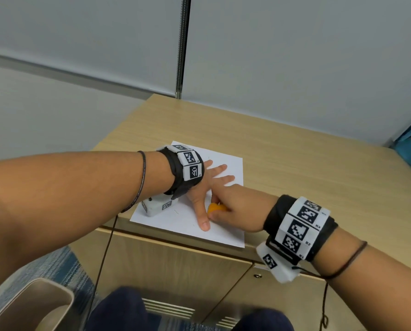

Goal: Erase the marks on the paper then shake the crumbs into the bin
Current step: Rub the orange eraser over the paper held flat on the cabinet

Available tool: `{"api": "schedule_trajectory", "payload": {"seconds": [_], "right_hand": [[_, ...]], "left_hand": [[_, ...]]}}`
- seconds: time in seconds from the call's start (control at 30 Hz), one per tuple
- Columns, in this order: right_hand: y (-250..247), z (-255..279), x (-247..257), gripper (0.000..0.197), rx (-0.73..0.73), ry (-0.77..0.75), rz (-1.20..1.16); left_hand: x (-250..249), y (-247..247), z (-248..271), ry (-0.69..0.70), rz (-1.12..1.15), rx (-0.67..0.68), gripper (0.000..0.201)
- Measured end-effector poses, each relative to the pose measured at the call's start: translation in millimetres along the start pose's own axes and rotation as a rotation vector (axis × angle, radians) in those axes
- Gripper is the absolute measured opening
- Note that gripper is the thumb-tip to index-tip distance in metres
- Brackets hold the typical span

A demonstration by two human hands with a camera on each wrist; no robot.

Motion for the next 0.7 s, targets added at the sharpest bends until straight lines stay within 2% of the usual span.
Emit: {"api": "schedule_trajectory", "payload": {"seconds": [0.1, 0.2, 0.3, 0.4, 0.57, 0.7], "right_hand": [[-9.3, -1.1, -31.4, 0.026, 0.011, 0.132, 0.044], [-29.1, 1.4, -59.7, 0.024, -0.089, 0.255, 0.109], [-38.7, 7.4, -76.8, 0.024, -0.138, 0.32, -0.071], [-32.0, 14.3, -81.5, 0.022, -0.108, 0.328, -0.22], [-8.5, 11.8, -76.4, 0.019, -0.068, 0.277, -0.31], [-0.1, 6.4, -77.4, 0.025, -0.027, 0.284, -0.471]], "left_hand": [[2.0, -1.4, -0.5, -0.047, 0.042, -0.015, 0.151], [7.6, -5.3, 2.9, -0.155, 0.094, -0.039, 0.148], [14.0, -6.5, 7.2, -0.27, 0.123, -0.073, 0.142], [21.0, -8.7, 11.1, -0.332, 0.139, -0.085, 0.135], [32.6, -36.4, 22.0, -0.226, 0.009, -0.156, 0.102], [18.8, -21.2, 35.3, 0.049, 0.111, 0.029, 0.102]]}}
Point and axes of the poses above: each hand's wrist, its own z-axis away from the middle knuckle, its own y-axis out of the palm, x = y × z, the point moved 8 cm from there along -z, towards the middle knuckle, and after that the axes turned 3 degrees about x, right-handed, at the moved point
